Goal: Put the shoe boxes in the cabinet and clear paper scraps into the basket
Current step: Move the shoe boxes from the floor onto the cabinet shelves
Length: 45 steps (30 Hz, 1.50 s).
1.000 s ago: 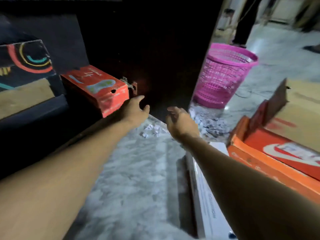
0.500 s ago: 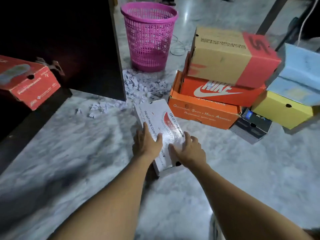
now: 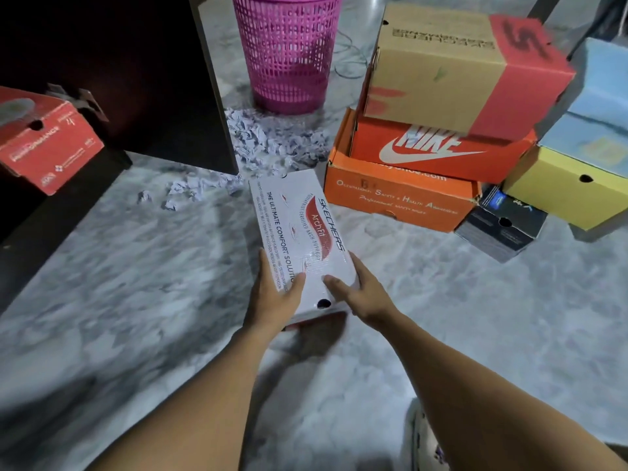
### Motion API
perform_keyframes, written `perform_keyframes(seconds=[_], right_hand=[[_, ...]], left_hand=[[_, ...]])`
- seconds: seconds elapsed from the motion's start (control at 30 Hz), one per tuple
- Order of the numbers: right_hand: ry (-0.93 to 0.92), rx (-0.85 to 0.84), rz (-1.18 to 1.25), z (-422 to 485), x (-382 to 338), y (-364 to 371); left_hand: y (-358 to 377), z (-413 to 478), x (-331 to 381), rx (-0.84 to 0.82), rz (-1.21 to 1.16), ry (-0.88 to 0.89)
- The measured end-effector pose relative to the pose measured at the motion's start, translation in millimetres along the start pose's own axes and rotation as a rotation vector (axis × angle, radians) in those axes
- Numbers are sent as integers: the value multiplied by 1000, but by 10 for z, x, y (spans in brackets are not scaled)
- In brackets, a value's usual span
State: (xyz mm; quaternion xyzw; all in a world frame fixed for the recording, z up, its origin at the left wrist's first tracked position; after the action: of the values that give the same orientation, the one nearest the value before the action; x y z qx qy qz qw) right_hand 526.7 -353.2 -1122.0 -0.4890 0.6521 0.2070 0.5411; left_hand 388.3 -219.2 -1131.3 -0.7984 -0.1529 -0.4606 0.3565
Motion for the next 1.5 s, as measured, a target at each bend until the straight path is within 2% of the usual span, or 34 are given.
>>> perform_keyframes(seconds=[0.27,0.53,0.73,1.03,1.27,1.5], right_hand=[[-129,-131,-84,-38,-285,139],[-310,-263,-177,9,-759,470],[-468,-308,-210,183,-1432,742],[-617,-462,-136,458,-2672,1416],[-530,-497,-150,894,-3651,2098],[-483,-569,-166,1368,-4025,2434]], left_hand=[[-351,-209,112,103,1,76],[-843,-560,112,293,-28,28],[-1485,-578,250,402,-135,82],[-2803,-765,844,553,-92,181],[-3832,-857,983,565,-122,181],[-4236,-564,770,534,-94,103]])
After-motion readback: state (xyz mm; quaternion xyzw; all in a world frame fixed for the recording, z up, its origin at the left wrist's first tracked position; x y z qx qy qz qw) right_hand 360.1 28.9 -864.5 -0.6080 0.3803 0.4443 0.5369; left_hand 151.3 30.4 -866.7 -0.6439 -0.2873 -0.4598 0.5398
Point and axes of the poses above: each hand's wrist, its own z-axis towards the middle knuckle, its own y-axis out of the palm, x = y × z, the point moved 5 cm from there along z, towards the middle knuckle, and after that the axes turned 8 degrees about -x, right-handed, at the moved point
